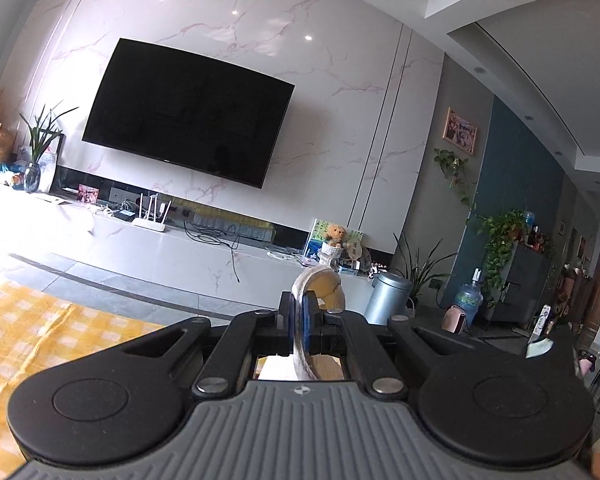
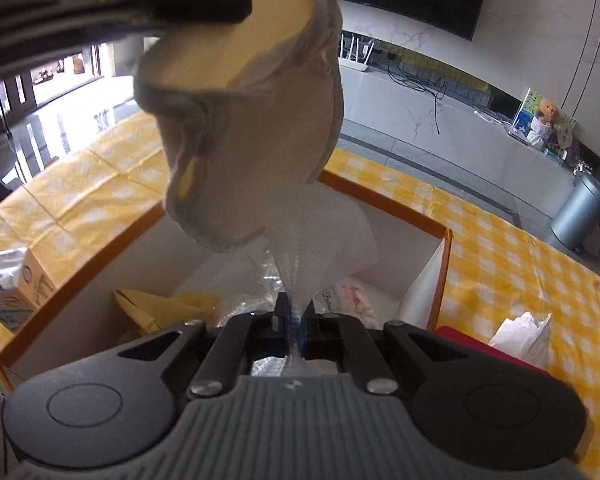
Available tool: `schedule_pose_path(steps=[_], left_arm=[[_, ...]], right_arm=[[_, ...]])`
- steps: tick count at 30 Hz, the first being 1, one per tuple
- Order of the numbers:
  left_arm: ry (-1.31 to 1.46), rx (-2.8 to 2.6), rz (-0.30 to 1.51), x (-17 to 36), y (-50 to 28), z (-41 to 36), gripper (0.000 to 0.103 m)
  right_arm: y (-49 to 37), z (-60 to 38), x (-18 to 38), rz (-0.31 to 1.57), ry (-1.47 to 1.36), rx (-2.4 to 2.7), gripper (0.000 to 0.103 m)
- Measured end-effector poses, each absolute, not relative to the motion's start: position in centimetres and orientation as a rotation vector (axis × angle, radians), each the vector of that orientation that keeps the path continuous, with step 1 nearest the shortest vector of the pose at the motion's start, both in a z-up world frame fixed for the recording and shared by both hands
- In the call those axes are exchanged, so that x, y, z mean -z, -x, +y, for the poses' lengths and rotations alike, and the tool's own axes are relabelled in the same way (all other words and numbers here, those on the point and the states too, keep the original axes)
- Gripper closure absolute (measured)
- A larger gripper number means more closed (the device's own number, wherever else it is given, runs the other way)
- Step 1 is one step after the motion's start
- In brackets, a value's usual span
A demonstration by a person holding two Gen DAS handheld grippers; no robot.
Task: Organize soft objects
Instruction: 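Carry the mitt with the left gripper while the right brings the mesh sheet over the box, then open the right gripper to drop the mesh sheet into the white box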
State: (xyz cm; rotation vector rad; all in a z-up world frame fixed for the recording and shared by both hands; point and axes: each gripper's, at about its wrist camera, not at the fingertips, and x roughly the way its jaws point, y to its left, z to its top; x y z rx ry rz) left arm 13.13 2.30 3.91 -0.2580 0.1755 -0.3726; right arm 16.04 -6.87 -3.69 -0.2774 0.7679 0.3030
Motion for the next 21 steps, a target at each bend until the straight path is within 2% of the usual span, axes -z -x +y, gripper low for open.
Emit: schedule_pose_path(steps=[6,9,10,11,13,18,21], left_arm=[[0.247,0.373,0.175,-4.0,-13.1,2.4,0.099],[0.205,0.344,0.189,-3.8,-13.3,1.8,0.099],[0.181,0.333,0.185,-3.6,-13.3,1.6,0.099],[0.158,0.324,0.18,-3.4,-13.4,1.3,0.099],[0.126,0.331,0.177,-2.9,-13.7,0.7,0.099],[0.031,0.357,0.185,-2.3,-14.3,-1.0,0.099],[-0.085,0.369,0.255,-1.1,-14.4,-2.2,0.099]], right_arm=[[-18.1,-6.6,7.5,0.869,0.403,-0.218,0.101],[-17.6,-7.1,7.8,0.846,0.399,-0.182,0.094],[-17.5,-7.4,7.7,0.842,0.382,-0.192,0.086],[-17.5,-7.7,7.4,0.837,0.366,-0.2,0.067],[-17.2,-8.1,7.0,0.812,0.346,-0.201,0.048],[-15.9,-10.0,5.1,0.764,0.244,-0.224,0.046],[-15.6,-11.3,4.3,0.759,0.177,-0.234,0.046]])
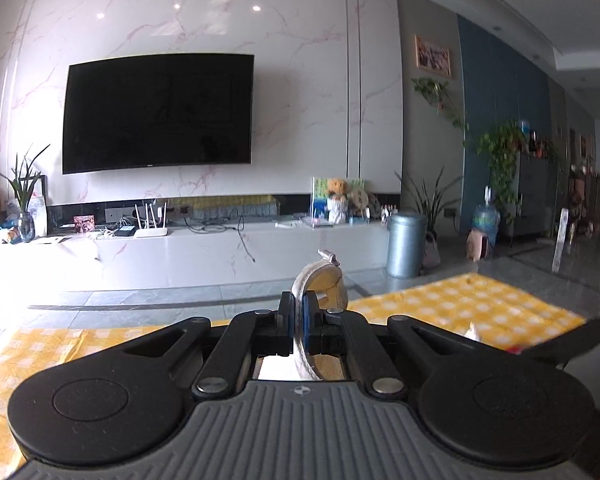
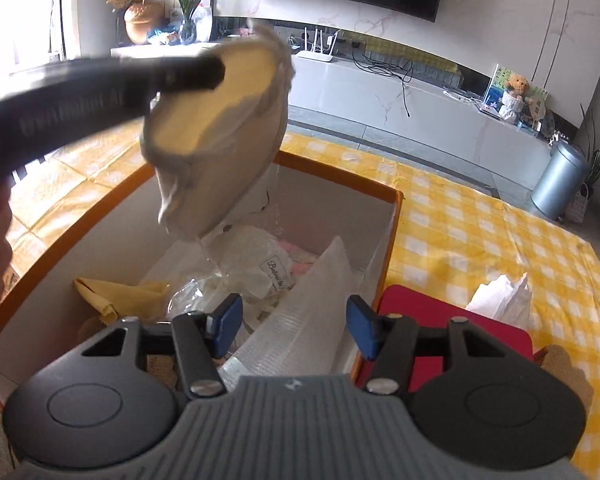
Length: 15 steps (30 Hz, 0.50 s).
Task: Organize soft objects
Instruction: 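Open the right gripper to drop the mesh sheet into the white box, then lower the terry mitt into the white box and open the left gripper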
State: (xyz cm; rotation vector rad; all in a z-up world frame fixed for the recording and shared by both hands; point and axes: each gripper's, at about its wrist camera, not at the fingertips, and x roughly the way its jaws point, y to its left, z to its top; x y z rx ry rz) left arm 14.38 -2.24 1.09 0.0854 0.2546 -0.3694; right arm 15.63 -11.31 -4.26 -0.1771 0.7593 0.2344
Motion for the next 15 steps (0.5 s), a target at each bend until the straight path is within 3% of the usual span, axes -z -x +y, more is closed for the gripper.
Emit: schedule_pose_path(steps=[4,10,15], left_arm=[[-0.288,0.326,0.392,0.8,-14.5,-4.0,0.099],[-0.353,0.368,0.649,2.5,-14.8,-3.5,0.097],[-0.264,0.349,0.771,2.8,-14.8,-2.6,0.088]], right_arm=[[-15.4,-12.5,3.3,0.753,0.113,-0.251,0.043],[-15.0,-13.1,2.9,0.742,0.092,-0.256,0.04],[-15.2,-13.3,2.9,0.747,0.077,-0.236,0.04]])
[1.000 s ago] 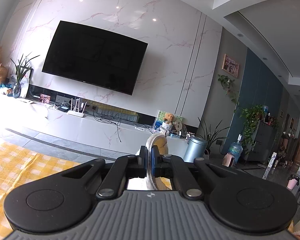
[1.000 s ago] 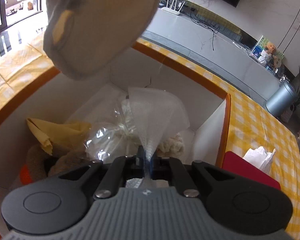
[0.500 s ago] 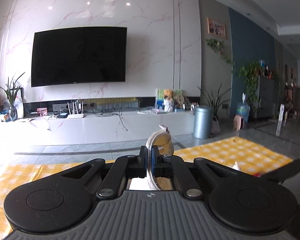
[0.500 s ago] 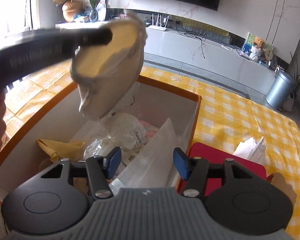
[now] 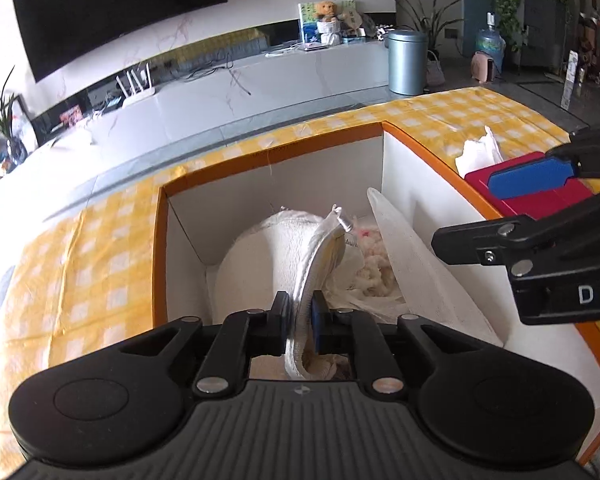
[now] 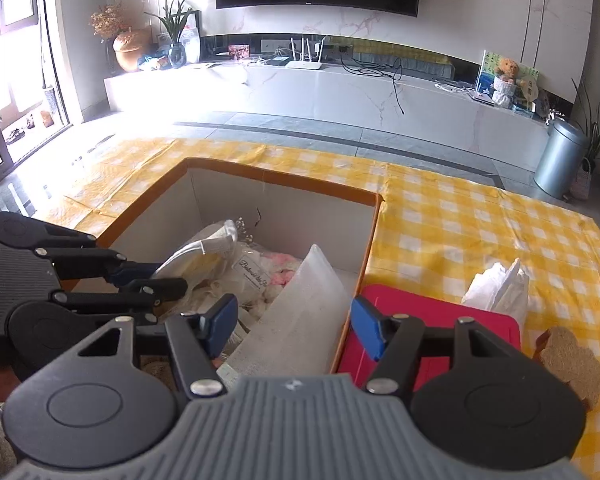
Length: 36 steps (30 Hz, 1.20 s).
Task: Organize soft objects
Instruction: 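Lower the terry mitt into the white box and open the left gripper, then move both open grippers back over the cloth toward the coir pad and paper towels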
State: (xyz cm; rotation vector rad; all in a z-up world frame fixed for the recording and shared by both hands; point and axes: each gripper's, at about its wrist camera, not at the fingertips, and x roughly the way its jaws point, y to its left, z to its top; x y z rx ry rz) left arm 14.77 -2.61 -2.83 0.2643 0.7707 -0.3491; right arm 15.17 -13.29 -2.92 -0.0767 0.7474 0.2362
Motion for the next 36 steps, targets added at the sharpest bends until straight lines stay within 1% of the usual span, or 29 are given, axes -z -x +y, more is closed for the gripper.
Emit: schedule_pose_path(steps=[1,2,3,5,6,7,9,11,13,15,18,19,20,21,28,36], left_arm=[[-0.23,0.352,0.778,2.5,-14.8,-2.4,0.088],[-0.199,0.361,0.779,2.1,-14.7,-2.2,0.082],[-0.172,0.379,0.773,1.6,-14.6,-1.9,0.071],[-0.147,0.373,0.734,0.6,-14.1,-1.6,0.06],[-0.146,0.357,0.706,0.1,-13.8,-1.5,0.05],[-0.144,0.335,0.665,-0.7,-13.6,-1.4,0.044],[-0.133,0.306,0.577,-2.0,-12.7,-1.0,0.025],[-0.117,0.289,0.505,-3.1,-12.0,-0.6,0.018],[-0.083,0.246,0.425,-4.1,-11.6,-0.4,0.017],[-0.027,0.214,0.345,-4.8,-11.0,-0.1,0.014],[0.038,0.183,0.282,-5.5,-10.7,-0.1,0.014],[0.052,0.169,0.27,-5.8,-10.7,-0.3,0.014],[0.061,0.161,0.264,-6.0,-10.7,-0.5,0.014],[0.063,0.161,0.261,-6.2,-10.6,-0.6,0.014],[0.073,0.19,0.247,-6.7,-10.1,-1.7,0.014],[0.077,0.193,0.242,-7.4,-9.2,-3.1,0.014]], right_arm=[[-15.3,-13.4,3.0,0.748,0.076,-0.239,0.04],[-15.3,-13.5,3.0,0.747,0.077,-0.239,0.04],[-15.3,-13.5,3.0,0.748,0.076,-0.24,0.04],[-15.4,-13.8,2.9,0.745,0.07,-0.231,0.041],[-15.5,-14.0,2.9,0.743,0.062,-0.224,0.041],[-15.6,-14.2,2.8,0.743,0.054,-0.223,0.041],[-15.4,-14.9,2.5,0.738,0.025,-0.231,0.039],[-15.2,-15.5,2.0,0.726,0.0,-0.231,0.037],[-15.0,-15.9,1.6,0.713,-0.014,-0.232,0.035],[-14.6,-16.4,1.0,0.692,-0.021,-0.226,0.033],[-13.9,-17.5,-0.3,0.652,0.001,-0.207,0.031],[-13.6,-18.0,-0.7,0.637,0.001,-0.194,0.028],[-13.2,-19.0,-1.3,0.616,-0.007,-0.172,0.024],[-12.9,-19.7,-1.8,0.6,-0.017,-0.155,0.024],[-11.0,-23.9,-3.9,0.544,-0.069,-0.055,0.022],[-10.5,-25.7,-3.9,0.549,-0.081,-0.034,0.02]])
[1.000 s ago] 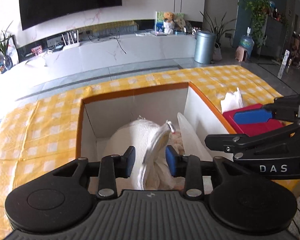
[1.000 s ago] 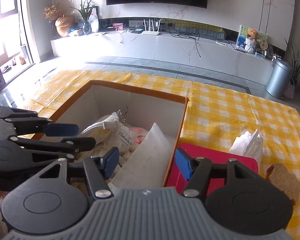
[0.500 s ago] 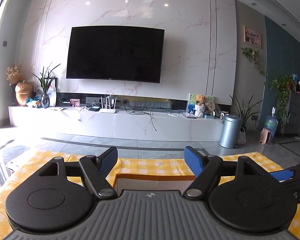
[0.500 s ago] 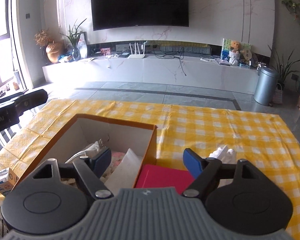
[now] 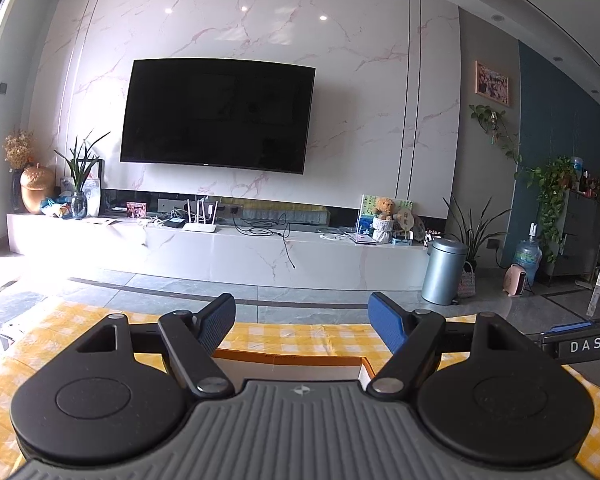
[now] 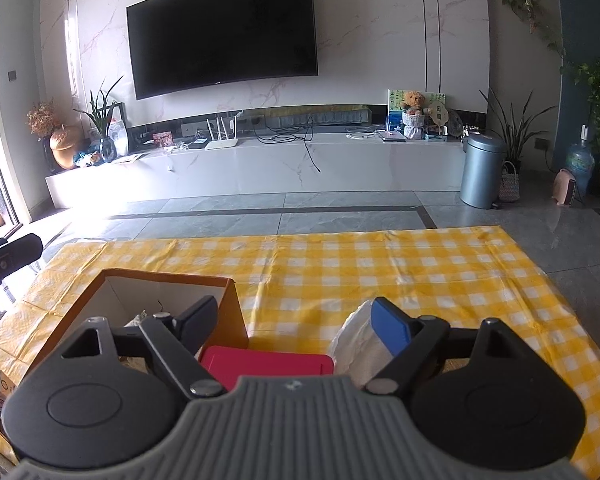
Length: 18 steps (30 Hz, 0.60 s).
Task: Organize soft objects
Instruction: 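Move both open grippers back over the cloth toward the coir pad and paper towels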
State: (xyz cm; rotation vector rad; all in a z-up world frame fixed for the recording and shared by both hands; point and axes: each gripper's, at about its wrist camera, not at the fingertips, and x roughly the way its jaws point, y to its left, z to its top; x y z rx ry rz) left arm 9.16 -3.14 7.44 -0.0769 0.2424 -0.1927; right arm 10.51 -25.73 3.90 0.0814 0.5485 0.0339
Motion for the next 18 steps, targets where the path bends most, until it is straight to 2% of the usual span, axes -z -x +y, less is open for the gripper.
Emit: schedule_pose_path(steps=[7,18], left_arm=[[0.077,0.17,0.238,-8.9,-7.8,-4.7,0.014],[-0.027,0.195,0.363,-9.6,-6.9,-8.9,0.016]], right_arm=[[-9.8,-26.4,-4.5,0.537,-0.091,-0.057,0.019],[-8.1,-27.8,-5.0,0.513,-0.09,-0.062,0.016]])
